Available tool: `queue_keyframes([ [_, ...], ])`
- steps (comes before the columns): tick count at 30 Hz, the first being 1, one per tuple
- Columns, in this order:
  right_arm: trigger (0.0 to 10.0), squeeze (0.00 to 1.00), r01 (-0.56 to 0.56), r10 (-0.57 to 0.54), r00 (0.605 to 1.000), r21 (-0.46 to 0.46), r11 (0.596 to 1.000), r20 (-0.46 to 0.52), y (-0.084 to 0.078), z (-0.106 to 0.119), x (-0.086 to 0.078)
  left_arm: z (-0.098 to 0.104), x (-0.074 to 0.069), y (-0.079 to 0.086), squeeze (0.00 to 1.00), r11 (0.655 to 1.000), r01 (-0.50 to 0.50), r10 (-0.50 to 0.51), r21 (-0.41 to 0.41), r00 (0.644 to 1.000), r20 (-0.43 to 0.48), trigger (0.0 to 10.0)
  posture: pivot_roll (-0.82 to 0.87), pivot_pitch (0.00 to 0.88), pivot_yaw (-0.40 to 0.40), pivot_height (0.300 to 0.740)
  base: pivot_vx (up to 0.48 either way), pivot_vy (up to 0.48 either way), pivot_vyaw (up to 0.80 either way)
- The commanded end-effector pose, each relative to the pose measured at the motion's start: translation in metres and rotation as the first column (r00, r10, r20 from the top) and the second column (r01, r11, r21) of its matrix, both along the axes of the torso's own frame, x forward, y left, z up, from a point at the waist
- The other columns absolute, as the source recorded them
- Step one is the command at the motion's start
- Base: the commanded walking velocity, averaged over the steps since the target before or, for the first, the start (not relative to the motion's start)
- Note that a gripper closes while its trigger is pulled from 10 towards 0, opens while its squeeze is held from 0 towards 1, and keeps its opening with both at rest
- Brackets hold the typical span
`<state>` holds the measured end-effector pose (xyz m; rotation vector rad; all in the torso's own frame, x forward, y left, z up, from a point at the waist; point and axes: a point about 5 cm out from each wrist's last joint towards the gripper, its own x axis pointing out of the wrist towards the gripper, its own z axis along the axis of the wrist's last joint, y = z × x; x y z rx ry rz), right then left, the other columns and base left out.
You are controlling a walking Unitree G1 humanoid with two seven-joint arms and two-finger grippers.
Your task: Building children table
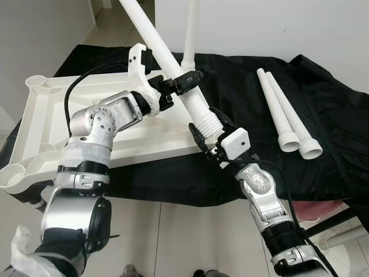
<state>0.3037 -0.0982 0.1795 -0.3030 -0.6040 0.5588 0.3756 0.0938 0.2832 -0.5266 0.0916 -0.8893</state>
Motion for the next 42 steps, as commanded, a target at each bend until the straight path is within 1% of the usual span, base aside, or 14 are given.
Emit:
queue_keyframes([
  [1,10.0,0.0,-0.021,0.02,1.0,-0.034,0.999,-0.013,0.003,-0.007,-0.005,0.01,-0.001,0.001,0.0,0.993,0.117,-0.115,-0.032,0.992,0.058,10.0,-0.02,0.069,-0.019,0.74,0.0,0.0,0.0],
  [4,10.0,0.0,-0.032,0.03,0.999,-0.048,0.998,-0.027,0.003,-0.013,-0.01,0.015,0.007,0.009,0.0,0.998,0.061,-0.06,-0.031,0.998,0.028,10.0,-0.02,0.071,-0.018,0.74,0.0,0.0,0.0],
  [5,10.0,0.0,-0.036,0.034,0.999,-0.053,0.998,-0.039,0.004,-0.018,-0.015,0.019,0.015,0.019,0.0,0.998,-0.007,0.007,-0.057,1.0,-0.011,10.0,-0.02,0.072,-0.017,0.74,0.0,0.0,0.0],
  [11,10.0,0.0,-0.036,0.033,0.998,-0.057,0.998,-0.052,0.004,-0.023,-0.019,0.022,0.021,0.029,0.0,0.995,-0.07,0.068,-0.066,0.997,-0.033,10.0,-0.03,0.074,-0.007,0.74,0.0,0.0,0.0],
  [13,10.0,0.0,-0.034,0.031,0.998,-0.062,0.998,-0.057,0.003,-0.024,-0.02,0.023,0.024,0.033,0.0,0.992,-0.095,0.093,-0.081,0.995,-0.031,4.7,-0.03,0.074,-0.005,0.74,0.0,0.0,0.0],
  [15,10.0,0.0,-0.034,0.03,0.998,-0.063,0.997,-0.057,0.003,-0.024,-0.02,0.023,0.024,0.033,0.0,0.992,-0.097,0.095,-0.086,0.995,-0.03,4.7,-0.03,0.074,-0.005,0.74,0.0,0.0,0.0],
  [16,10.0,0.0,-0.031,0.027,0.998,-0.064,0.997,-0.057,0.002,-0.024,-0.02,0.022,0.023,0.03,0.0,0.993,-0.081,0.08,-0.088,0.997,-0.022,0.0,-0.04,0.076,-0.005,0.74,0.0,0.0,0.0],
  [29,10.0,0.0,-0.012,0.01,0.996,-0.026,1.0,-0.084,-0.002,-0.024,-0.02,0.025,0.028,0.033,0.0,0.987,-0.111,0.107,-0.117,0.993,-0.041,0.0,-0.03,0.084,-0.011,0.74,0.0,0.0,0.0],
  [30,10.0,1.0,-0.013,0.014,0.994,0.008,1.0,-0.106,-0.002,-0.024,-0.019,0.025,0.028,0.034,0.0,0.987,-0.113,0.109,-0.117,0.993,-0.04,0.0,-0.03,0.083,-0.01,0.74,0.0,0.0,0.0],
  [33,10.0,1.0,-0.013,0.02,0.991,0.055,0.998,-0.132,-0.004,-0.023,-0.018,0.026,0.029,0.034,0.0,0.988,-0.118,0.116,-0.099,0.993,-0.021,0.0,-0.03,0.083,-0.012,0.74,0.0,0.0,0.0],
  [34,10.0,1.0,-0.004,0.014,0.99,0.072,0.997,-0.138,-0.006,-0.023,-0.017,0.024,0.03,0.033,0.0,0.989,-0.118,0.116,-0.091,0.993,-0.027,6.7,-0.02,0.08,-0.015,0.74,0.0,0.0,0.0],
  [35,10.0,1.0,0.008,0.005,0.99,0.086,0.996,-0.144,-0.007,-0.022,-0.016,0.023,0.03,0.033,0.0,0.989,-0.122,0.119,-0.085,0.992,-0.038,10.0,-0.02,0.08,-0.015,0.74,0.0,0.0,0.0],
  [40,10.0,1.0,0.036,-0.004,0.981,0.163,0.986,-0.194,-0.012,-0.021,-0.011,0.024,0.031,0.034,0.0,0.988,-0.134,0.133,-0.074,0.991,-0.025,10.0,-0.02,0.077,-0.024,0.74,0.0,0.0,0.0],
  [42,10.0,1.0,0.073,-0.004,0.968,0.267,0.961,-0.25,-0.018,-0.017,-0.006,0.03,0.031,0.035,0.0,0.985,-0.149,0.151,-0.091,0.989,0.011,10.0,-0.02,0.071,-0.031,0.74,0.0,0.0,0.0],
])
